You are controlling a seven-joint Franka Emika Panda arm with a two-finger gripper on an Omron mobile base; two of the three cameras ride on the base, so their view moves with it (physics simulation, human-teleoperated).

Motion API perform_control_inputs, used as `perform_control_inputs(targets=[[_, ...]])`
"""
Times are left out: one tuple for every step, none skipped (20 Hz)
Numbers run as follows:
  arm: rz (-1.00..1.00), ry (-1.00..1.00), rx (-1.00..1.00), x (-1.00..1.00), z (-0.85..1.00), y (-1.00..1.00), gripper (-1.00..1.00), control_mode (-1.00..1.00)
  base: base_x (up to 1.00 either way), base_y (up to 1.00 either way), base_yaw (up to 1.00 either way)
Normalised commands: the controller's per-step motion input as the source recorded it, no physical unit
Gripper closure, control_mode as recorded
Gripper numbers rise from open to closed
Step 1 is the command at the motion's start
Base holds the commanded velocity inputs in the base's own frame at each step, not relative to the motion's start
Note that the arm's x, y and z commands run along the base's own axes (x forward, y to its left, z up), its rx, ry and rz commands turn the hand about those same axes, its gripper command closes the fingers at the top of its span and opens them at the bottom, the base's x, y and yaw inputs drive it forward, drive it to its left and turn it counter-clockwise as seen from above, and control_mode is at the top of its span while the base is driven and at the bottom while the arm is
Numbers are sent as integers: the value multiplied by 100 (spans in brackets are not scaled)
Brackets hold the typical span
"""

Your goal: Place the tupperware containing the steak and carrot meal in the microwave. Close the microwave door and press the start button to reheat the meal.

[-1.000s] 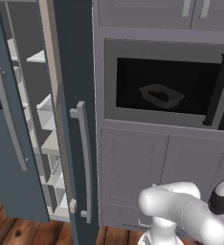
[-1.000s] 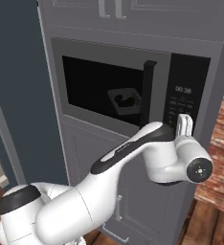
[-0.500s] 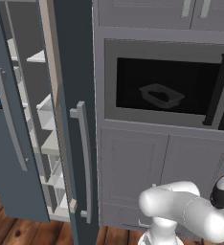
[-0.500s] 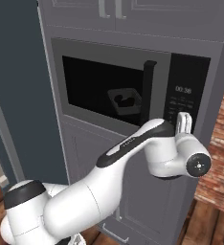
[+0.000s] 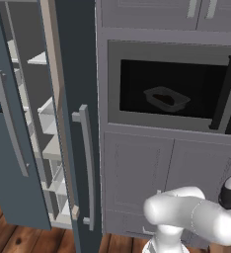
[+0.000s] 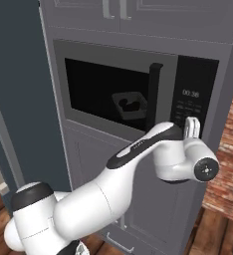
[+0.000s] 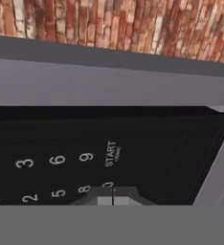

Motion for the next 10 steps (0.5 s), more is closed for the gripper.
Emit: perform_control_inputs(targets=[[0, -1, 0, 11, -14, -13, 100, -100, 0, 0, 0], [0, -1, 0, 11, -14, -14, 100, -100, 0, 0, 0], [0, -2, 0, 8, -14, -15, 100, -100, 0, 0, 0], [0, -2, 0, 8, -11, -16, 100, -100, 0, 0, 0], [0, -2, 0, 6, -10, -18, 100, -100, 0, 0, 0], [0, -3, 0, 4, -6, -21, 100, -100, 0, 0, 0], [0, -3, 0, 4, -6, -21, 100, -100, 0, 0, 0], [0, -4, 0, 1, -5, -24, 100, -100, 0, 0, 0], [0, -4, 0, 1, -4, -24, 100, -100, 0, 0, 0], [0, -4, 0, 1, -2, -24, 100, -100, 0, 0, 0]])
